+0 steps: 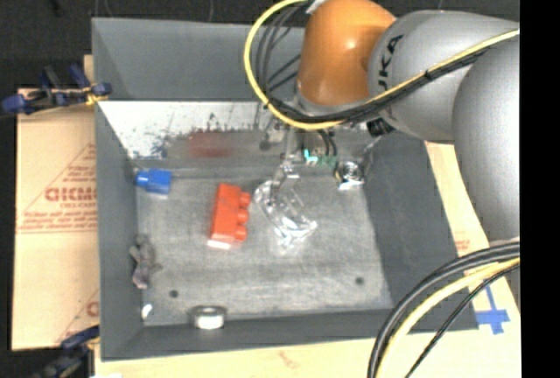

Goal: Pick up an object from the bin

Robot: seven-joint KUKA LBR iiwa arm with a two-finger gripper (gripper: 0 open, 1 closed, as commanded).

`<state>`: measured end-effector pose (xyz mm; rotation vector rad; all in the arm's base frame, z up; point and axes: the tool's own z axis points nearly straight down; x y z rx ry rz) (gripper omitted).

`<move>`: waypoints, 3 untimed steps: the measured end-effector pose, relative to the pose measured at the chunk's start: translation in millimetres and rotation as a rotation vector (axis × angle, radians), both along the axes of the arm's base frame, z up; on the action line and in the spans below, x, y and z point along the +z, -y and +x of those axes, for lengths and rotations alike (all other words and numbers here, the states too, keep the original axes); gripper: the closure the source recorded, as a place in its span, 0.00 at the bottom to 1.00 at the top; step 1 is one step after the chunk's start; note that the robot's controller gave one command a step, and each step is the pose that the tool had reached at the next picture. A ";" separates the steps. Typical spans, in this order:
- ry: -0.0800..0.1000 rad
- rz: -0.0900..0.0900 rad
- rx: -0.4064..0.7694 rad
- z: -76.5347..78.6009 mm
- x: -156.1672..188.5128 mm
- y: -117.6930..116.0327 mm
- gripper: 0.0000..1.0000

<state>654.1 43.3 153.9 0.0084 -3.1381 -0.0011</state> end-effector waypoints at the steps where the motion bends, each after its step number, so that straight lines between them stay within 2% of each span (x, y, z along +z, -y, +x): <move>1: 0.014 -0.001 0.336 -12.3 -79.6 -13.7 0.00; 2: 0.023 -0.003 0.560 -72.0 -78.5 -39.1 0.00; 3: 0.013 -0.001 1.057 -103.2 -78.7 -68.6 0.00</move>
Offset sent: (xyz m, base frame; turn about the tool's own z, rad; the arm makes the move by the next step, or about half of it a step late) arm -0.0157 0.0145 -0.0839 -0.3379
